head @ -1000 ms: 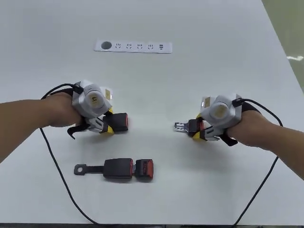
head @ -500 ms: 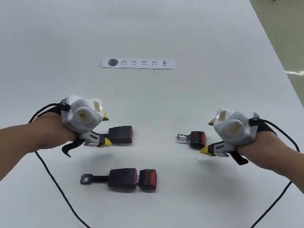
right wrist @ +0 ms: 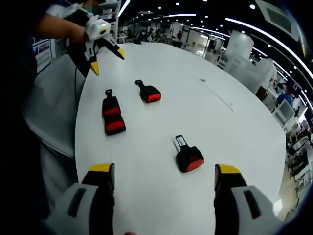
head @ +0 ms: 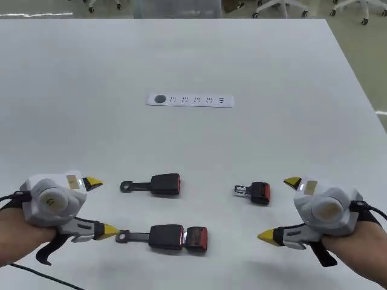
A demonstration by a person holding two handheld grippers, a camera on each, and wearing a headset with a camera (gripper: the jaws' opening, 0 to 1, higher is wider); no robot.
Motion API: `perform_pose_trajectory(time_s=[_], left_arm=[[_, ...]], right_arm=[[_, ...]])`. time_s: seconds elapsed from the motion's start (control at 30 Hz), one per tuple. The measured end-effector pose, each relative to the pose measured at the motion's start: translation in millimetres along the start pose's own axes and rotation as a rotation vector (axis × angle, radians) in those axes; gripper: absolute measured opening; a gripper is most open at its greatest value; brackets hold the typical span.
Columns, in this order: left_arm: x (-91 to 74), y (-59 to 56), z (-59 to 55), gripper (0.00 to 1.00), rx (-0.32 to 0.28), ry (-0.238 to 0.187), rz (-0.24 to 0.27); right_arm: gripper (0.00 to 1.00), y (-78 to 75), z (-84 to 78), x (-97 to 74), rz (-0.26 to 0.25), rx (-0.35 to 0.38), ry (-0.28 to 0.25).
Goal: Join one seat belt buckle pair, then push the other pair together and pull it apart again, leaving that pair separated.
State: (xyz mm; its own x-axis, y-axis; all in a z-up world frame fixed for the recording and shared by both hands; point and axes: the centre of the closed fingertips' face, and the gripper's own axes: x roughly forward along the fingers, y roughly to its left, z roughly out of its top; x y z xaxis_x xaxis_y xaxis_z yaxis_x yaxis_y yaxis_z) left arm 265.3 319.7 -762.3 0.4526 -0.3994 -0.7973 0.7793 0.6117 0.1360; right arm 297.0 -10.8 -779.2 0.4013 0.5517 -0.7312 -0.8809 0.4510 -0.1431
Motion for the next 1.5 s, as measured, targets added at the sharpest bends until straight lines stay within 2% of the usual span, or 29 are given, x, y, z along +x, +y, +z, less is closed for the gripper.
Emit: perform_pose_trajectory(time_s=[0.1, 0.2, 0.27, 0.4, 0.47, 0.53, 0.63, 0.97, 1.23, 1.5], left_arm=[[-10.7, -7.0, -4.8, 0.81, -0.008, -0.009, 0.023], [-19.1, -6.2, -8.7, 0.83, -0.057, -0.023, 0.058], [-24.8, -5.7, -10.7, 0.85, -0.112, -0.044, 0.075], [-34.2, -5.1, -13.7, 0.92, -0.127, -0.068, 0.106], [-36.7, -4.9, -15.5, 0.99, -0.133, -0.072, 0.116], [-40.2, -2.5, -15.9, 1.0, -0.143, -0.076, 0.135], [-44.0, -1.4, -14.9, 1.0, -0.163, -0.088, 0.138], [-44.2, -1.2, -24.4, 1.0, -0.167, -0.049, 0.143], [-41.0, -0.6, -27.0, 1.0, -0.161, -0.055, 0.146], [-41.5, -4.0, -31.0, 1.0, -0.162, -0.053, 0.143]], right_arm=[[0.88, 5.9, -1.7, -9.8, -0.01, 0.027, -0.018], [0.9, 7.4, -2.5, -17.7, -0.023, 0.055, -0.031], [0.94, 7.7, -3.8, -22.6, -0.035, 0.066, -0.036], [0.98, 9.6, -4.0, -30.7, -0.053, 0.082, -0.044], [1.0, 9.8, -4.3, -32.5, -0.062, 0.084, -0.049], [1.0, 10.7, -5.2, -33.6, -0.069, 0.09, -0.052], [1.0, 11.0, -9.0, -33.0, -0.074, 0.103, -0.045], [1.0, 12.2, -9.9, -36.3, -0.094, 0.124, -0.046], [1.0, 22.5, -9.4, -35.8, -0.081, 0.135, -0.049], [1.0, 20.8, -10.2, -36.1, -0.086, 0.138, -0.046]])
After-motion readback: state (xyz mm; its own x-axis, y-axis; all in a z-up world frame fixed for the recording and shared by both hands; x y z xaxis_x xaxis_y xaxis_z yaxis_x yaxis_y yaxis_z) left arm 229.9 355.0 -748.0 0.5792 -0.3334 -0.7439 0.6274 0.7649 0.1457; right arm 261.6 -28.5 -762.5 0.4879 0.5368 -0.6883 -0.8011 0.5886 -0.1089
